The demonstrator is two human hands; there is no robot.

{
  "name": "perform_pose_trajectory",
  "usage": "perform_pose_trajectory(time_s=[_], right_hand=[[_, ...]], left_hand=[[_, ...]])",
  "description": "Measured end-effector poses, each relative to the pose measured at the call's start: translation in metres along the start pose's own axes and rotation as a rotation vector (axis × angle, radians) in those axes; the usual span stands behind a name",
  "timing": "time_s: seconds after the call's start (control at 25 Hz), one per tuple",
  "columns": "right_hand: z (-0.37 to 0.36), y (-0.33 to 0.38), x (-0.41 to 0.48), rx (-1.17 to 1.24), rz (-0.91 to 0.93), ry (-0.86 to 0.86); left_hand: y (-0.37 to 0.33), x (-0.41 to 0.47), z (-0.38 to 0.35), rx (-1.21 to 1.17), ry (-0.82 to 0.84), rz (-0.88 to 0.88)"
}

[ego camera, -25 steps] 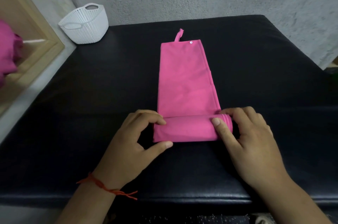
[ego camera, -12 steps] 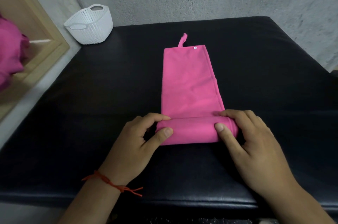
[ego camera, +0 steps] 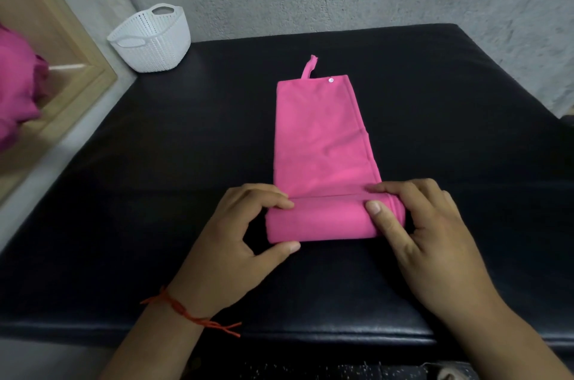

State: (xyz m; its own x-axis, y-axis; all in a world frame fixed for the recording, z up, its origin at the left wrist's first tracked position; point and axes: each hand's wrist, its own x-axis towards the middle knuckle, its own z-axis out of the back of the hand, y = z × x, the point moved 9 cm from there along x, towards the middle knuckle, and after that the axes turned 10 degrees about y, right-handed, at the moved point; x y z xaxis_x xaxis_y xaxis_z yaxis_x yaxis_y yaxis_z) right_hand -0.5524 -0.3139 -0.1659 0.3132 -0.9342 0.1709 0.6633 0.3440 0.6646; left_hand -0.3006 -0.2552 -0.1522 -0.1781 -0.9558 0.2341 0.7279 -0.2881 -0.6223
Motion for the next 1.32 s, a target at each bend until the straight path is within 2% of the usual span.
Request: perform_pose_trajectory(time_s=[0.12,0.28,0.52,0.76,1.2,1.32], right_hand=[[0.007,0.005,-0.004,0.085,0.041,-0.044],[0.005,0.007,-0.006,0.049,0.064,-0.019],[0.001,0.005,-0.003,0.007,0.013,0.018],[0.002,0.005,-0.002,-0.001,0.006,0.018],[0.003,0.006,-0.003,-0.016,-0.02,0.011],[0.001,0.006,-0.002,-0.03,-0.021,0.011]], left_hand=[[0.006,0.002,0.0,-0.049,-0.005,0.039],[0.012,0.004,-0.003,-0.067,-0.003,0.089],[0.013,0.007,-0.008,0.14,0.033,0.077],[0.023,0.003,-0.006,-0.063,0.062,0.189],[0.025,0.005,-0.009,-0.044,0.081,0.216],[0.018,0.007,-0.007,0.004,0.047,0.161]])
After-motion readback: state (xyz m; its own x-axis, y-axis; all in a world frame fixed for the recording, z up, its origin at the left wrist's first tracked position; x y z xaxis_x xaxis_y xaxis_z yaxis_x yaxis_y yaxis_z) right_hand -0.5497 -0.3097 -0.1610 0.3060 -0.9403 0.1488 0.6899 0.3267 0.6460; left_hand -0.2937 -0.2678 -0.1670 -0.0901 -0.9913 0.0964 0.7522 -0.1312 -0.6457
